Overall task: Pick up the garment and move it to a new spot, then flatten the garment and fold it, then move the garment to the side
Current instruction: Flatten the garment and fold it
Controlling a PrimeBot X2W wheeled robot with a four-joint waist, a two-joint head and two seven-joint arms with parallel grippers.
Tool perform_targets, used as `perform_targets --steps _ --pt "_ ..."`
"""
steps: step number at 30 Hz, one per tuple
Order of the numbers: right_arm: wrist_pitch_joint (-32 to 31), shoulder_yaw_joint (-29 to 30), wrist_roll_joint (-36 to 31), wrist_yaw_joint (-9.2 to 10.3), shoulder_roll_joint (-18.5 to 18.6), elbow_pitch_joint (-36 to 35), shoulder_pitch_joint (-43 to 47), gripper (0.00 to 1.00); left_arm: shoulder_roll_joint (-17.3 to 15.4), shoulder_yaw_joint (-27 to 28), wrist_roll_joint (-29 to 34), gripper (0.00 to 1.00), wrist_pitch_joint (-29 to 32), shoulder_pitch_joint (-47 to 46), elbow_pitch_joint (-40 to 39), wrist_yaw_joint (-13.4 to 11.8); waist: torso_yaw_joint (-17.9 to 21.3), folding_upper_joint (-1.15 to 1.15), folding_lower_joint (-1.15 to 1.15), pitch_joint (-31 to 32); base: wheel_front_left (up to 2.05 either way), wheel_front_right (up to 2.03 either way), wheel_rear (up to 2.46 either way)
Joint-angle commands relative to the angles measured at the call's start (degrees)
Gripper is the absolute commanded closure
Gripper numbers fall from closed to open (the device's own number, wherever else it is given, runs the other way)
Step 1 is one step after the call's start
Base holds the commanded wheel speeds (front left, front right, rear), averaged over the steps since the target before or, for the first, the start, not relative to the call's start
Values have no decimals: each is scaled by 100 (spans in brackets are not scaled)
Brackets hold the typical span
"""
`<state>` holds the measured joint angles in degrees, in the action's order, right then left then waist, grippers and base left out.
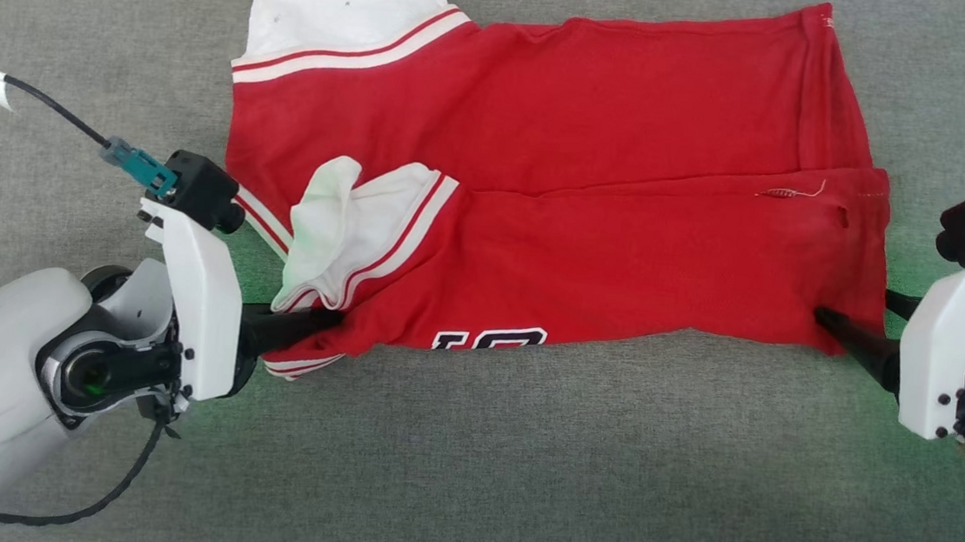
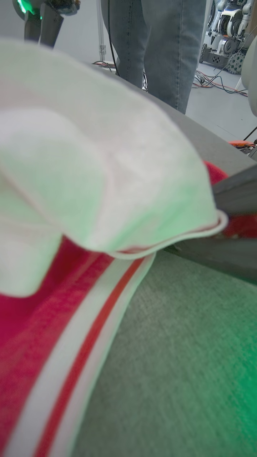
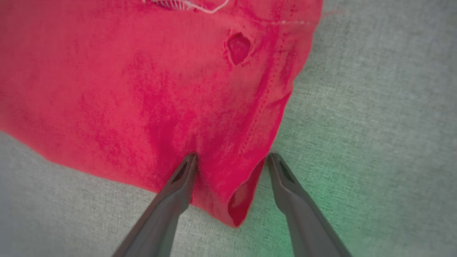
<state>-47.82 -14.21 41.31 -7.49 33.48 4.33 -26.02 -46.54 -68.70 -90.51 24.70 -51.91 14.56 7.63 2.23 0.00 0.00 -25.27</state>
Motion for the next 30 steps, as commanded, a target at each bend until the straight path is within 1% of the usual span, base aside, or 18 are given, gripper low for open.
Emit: perform_targets --steps 1,4,5,6,7,9,13,16,19,25,30 --pt "-37 -74 22 1 -25 93 -24 0 148 -91 62 100 15 46 42 -29 -28 0 0 -18 0 0 0" --pt "-19 -348 -40 1 -101 446 -86 0 202 -69 82 100 -57 38 52 -29 -83 0 0 -31 0 0 0" --pt "1 -451 -24 1 -108 519 -104 9 218 -53 86 100 -84 42 51 -28 -101 0 0 -27 0 0 0" --pt "5 -537 20 1 -121 578 -111 63 233 -45 97 100 -115 48 47 -28 -114 0 0 -20 0 0 0" --pt "52 -589 70 1 -125 618 -119 100 241 -37 104 100 -145 63 45 -28 -124 0 0 -7 0 0 0" --pt "159 -612 115 1 -103 673 -181 100 221 -31 126 100 -196 100 23 -28 -131 0 0 24 0 0 0" --pt "462 -462 146 5 75 716 -163 100 95 -12 146 100 -339 189 -95 -23 -157 0 0 133 0 0 0" --pt "635 -339 192 9 180 598 -26 100 -69 14 167 100 -490 301 -294 -23 -160 0 0 218 0 0 0" --pt "737 -231 241 7 268 394 217 100 -302 2 186 100 -629 468 -568 -22 -167 0 0 307 0 0 0" --pt "610 0 308 6 482 -112 970 100 -763 -84 288 100 -833 817 -1131 -22 -204 0 0 455 0 0 0" --pt "461 276 326 5 589 -621 1628 100 -1052 -201 401 100 -919 1116 -1505 -22 -206 0 0 533 0 0 0"
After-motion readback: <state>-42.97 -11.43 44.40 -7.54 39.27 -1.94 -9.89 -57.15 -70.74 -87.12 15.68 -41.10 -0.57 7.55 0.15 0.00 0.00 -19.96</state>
